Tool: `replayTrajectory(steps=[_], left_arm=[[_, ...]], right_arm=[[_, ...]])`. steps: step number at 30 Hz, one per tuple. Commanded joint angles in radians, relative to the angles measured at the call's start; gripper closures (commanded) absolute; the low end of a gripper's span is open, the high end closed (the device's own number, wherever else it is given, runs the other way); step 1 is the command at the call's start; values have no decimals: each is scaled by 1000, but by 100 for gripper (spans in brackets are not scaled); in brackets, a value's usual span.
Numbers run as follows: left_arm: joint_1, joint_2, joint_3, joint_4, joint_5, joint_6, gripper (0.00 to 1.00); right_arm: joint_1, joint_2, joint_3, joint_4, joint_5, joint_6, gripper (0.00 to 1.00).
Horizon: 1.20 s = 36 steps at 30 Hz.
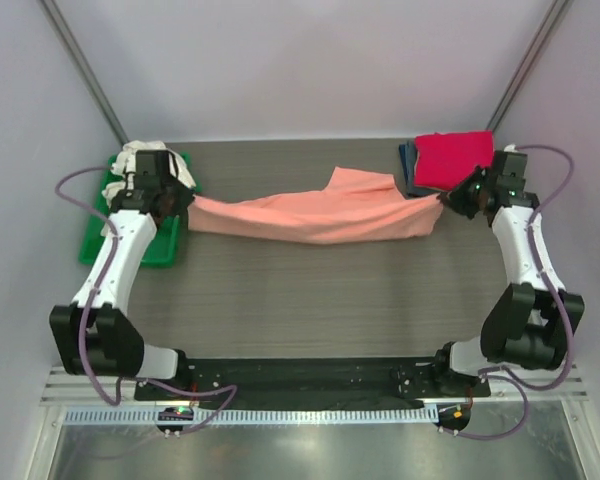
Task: Fold and stack the t-shirts
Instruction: Fold the tshirt
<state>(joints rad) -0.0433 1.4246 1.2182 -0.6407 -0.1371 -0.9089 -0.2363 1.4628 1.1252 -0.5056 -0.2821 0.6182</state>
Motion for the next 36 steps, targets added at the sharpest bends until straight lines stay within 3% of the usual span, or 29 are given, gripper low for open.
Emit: replayTrajectory(steps=[1,3,5,10,17,22,27,28,30,31,32,33,34,35,36], left_arm=[[8,-163,113,-16,-37,31,100],[13,-258,101,-48,-71,47,100],[14,-347,48,-77,-84,53,100],[14,-509,-285,-59,-50,25,100],[16,-673,-670,-85,-16,-68,100],[-9,-736,-703,-126,-54,-165,100],[-9,-708,-675,-169,-90,-185,99],[-9,-708,-674,-178,-84,-188,95],[-9,-722,-669,-186,-76,-196,91],[-9,-734,-663,-200,-68,-199,84],[-9,-745,-658,-208,-62,-209,78],[-9,-774,-654,-215,-55,-214,72],[-9,-791,-634,-244,-49,-223,52],[-9,-808,-623,-258,-44,-232,44],[-9,-844,-612,-269,-45,-232,38]], right_arm=[[-1,-192,194,-40,79,22,99],[-3,-258,206,-95,121,-5,99],[-3,-338,107,-113,121,-3,99],[-4,-459,-215,-100,112,-3,99],[-3,-640,-513,-109,201,46,99],[-6,-731,-545,-126,257,133,99],[-9,-720,-556,-132,245,181,99],[-8,-716,-564,-134,241,181,98],[-9,-716,-574,-139,227,184,83],[-9,-722,-587,-145,221,186,74],[-9,-729,-591,-149,224,187,48],[-9,-754,-596,-157,230,192,36],[-9,-768,-599,-171,247,196,26],[-9,-780,-597,-180,257,198,15],[-11,-806,-594,-192,264,207,13]])
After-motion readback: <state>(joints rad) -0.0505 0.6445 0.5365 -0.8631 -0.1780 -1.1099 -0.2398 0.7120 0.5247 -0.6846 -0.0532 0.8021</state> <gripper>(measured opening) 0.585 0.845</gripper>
